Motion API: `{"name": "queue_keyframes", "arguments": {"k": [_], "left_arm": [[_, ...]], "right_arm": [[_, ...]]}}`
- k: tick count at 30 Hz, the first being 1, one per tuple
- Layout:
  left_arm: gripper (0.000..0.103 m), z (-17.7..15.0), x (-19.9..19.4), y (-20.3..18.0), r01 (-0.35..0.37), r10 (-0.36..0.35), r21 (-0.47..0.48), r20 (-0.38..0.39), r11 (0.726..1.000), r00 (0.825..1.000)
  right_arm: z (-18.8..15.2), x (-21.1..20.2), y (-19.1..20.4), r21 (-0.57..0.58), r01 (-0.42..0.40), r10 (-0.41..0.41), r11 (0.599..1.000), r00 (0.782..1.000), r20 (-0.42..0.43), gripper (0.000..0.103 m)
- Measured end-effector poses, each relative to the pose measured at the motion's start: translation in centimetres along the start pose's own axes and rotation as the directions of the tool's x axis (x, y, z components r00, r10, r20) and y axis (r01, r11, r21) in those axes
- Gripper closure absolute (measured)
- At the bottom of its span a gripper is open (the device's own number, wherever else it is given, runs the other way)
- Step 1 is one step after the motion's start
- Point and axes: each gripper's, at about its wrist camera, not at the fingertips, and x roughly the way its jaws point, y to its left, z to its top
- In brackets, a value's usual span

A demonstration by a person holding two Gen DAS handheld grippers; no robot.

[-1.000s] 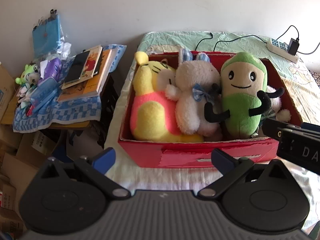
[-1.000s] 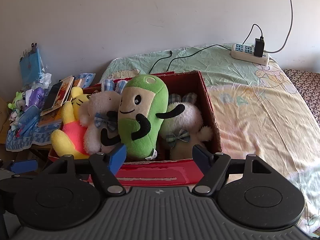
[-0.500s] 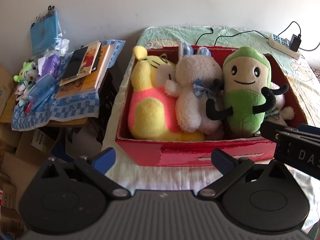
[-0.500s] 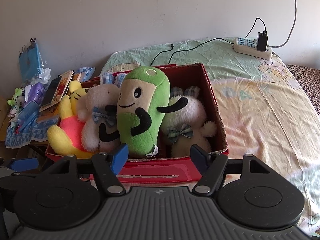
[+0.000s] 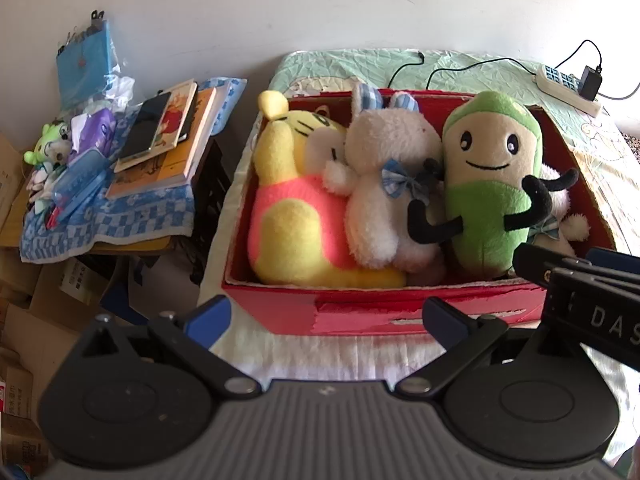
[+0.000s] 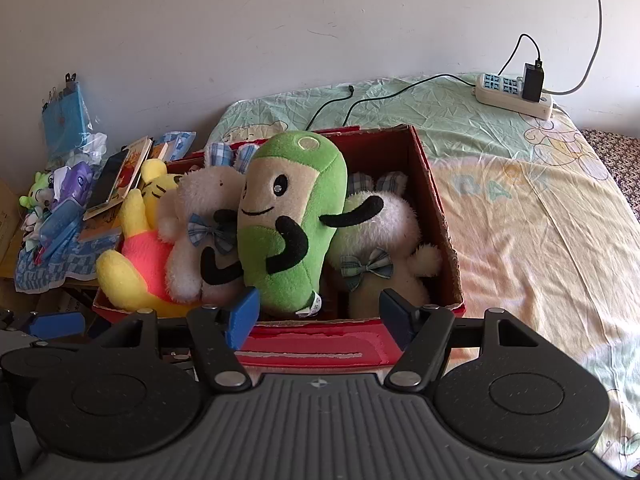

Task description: Organize objects

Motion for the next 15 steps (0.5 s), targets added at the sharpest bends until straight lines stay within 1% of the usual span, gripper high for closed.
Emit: {"name": "queue_keyframes", "arguments": {"k": [15], "left_arm": [[0.001,0.22,0.26,-0.29,-0.005,0.005,-0.004,0.0,1.0,1.0]], "right_arm": [[0.21,0.16,-0.4,0.007,-0.005,0.005,1.0,1.0,-0.001,0.034]]}}
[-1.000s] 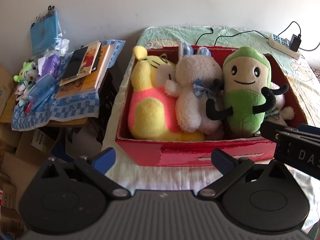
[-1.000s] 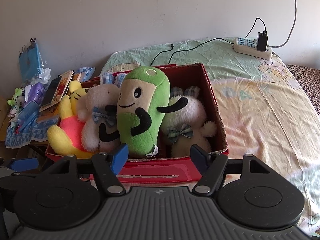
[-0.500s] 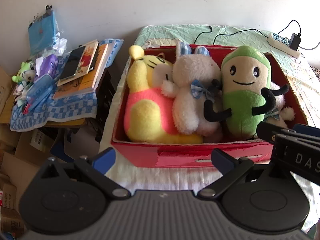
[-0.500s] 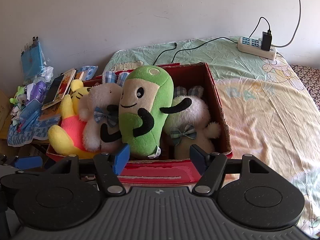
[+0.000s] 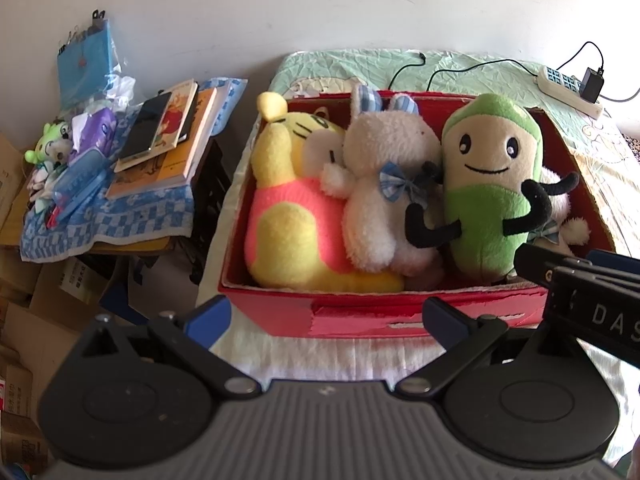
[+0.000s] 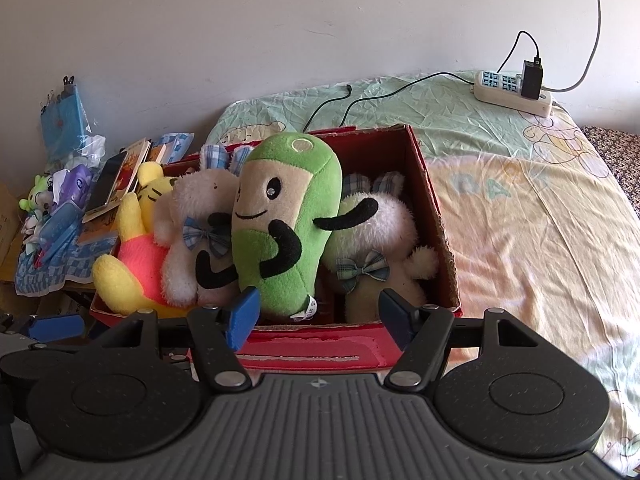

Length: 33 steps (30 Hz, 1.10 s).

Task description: Organize objects

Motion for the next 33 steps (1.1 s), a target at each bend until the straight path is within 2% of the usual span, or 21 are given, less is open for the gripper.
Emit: {"name": "queue_keyframes", "arguments": {"k": [23,28,33], "left_arm": [[0.001,-0.6,-1.3,-1.7,-0.005,0.004,0.027,0.017,1.0,1.0],[0.001,-1.0,-1.4,-2.6,0.04,-0.039,0.049,-0.025,0.998,0.999],[0.001,-1.7,-1.0,-4.0,0.058,-0.054,0.08,-0.059,0.995,0.997]], "right_arm": [[-0.4,-0.9,-1.1,0.015,0.002,-0.002,1.0,1.0,0.009,0.034],[-0.9,-1.5,-1.5,0.027,0.005,-0.005,1.0,1.0,0.001,0.034],[-1.5,-2.0,-2.8,0.065,0.039,-0.039,0.997,0.999,-0.001,0.034]]}}
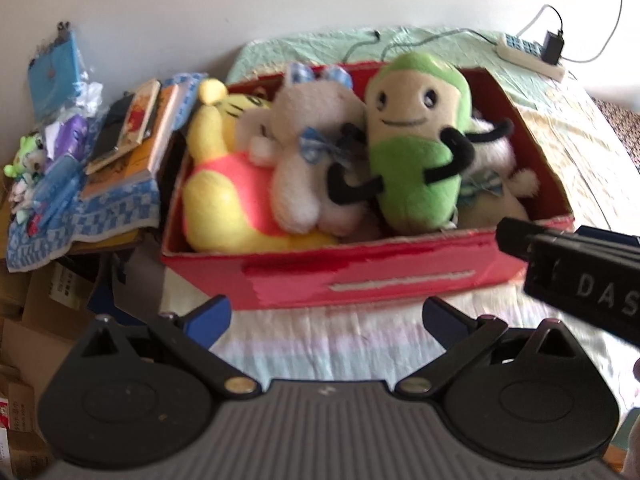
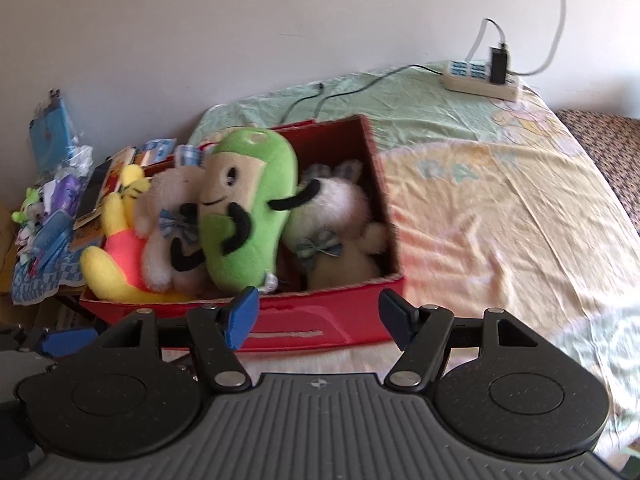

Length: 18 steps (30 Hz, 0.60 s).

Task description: Organize objects

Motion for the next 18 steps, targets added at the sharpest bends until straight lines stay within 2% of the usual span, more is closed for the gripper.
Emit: {"name": "queue_keyframes", "arguments": {"k": [5,11,18], "left_arm": [[0.001,-0.5,0.5,-1.7,0.046,-0.045,0.041,-0.031,0.998,0.999],[0.001,-0.4,0.4,-3.7,0.08,-0.078,0.097,-0.025,0.992,0.997],[0.001,0.0,0.2,-5.1,0.09,-0.09,0.146,-0.003,0.985,0.996]], "right_arm": [[-0.7,-0.1,-1.9,0.053,0.059,-0.058,0.997,0.998,-0.015,0.034],[-1.3,-0.5,-4.0,0.1,0.122,-0.12,0.988,0.993,-0.017,0.034],[-1.3,-0.9,-5.5,0.147,0.151,-0.151,0.978,0.988,-0.012,0.034]]}}
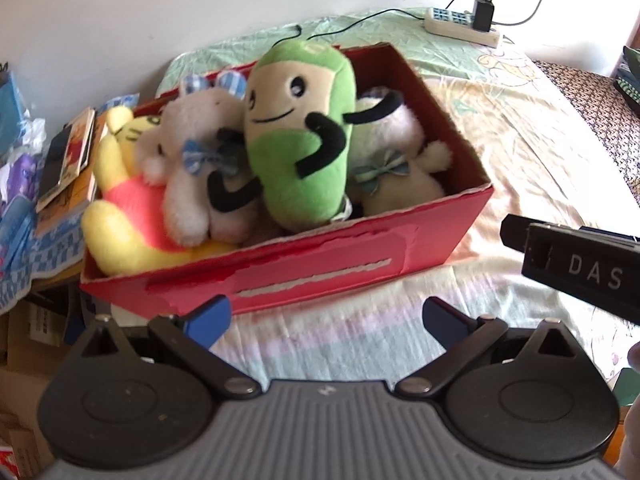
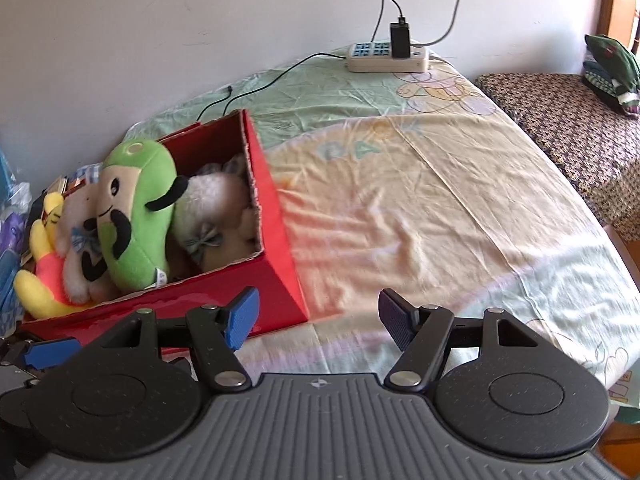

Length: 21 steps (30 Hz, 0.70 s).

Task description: Organize objects

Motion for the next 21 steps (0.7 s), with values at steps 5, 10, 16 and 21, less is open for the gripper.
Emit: {"name": "queue_keyframes", "arguments": {"k": [5,10,16,21], "left_arm": [[0.001,0.3,-0.3,0.3,0.001,-0.001,-0.002,0.017,1.0,1.0],[0.001,0.6,-0.8,1.1,-0.029,0.03,-0.023,0.042,0.999,0.999],[0.001,0.2,-1.1,3.5,-0.071,0.074,-0.085,0.043,0.994,0.996],[0.001,0.0,-1.5,5.9,-0.104,0.113,-0.148,0.048,0.983,0.992]], "right_arm": [[0.1,-0.3,0.3,-0.005,-0.004,0.004,1.0,1.0,0.009,0.034],[0.7,-0.5,1.3,-0.019,-0.04,0.041,0.999,0.999,0.023,0.034],[1.0,-0.3,3.8,-0.071,-0.101,0.103,0.992,0.994,0.023,0.034],[1.2,-0.3,6.2,-0.127,-0.145,0.148,0.981,0.989,0.015,0.034]]}}
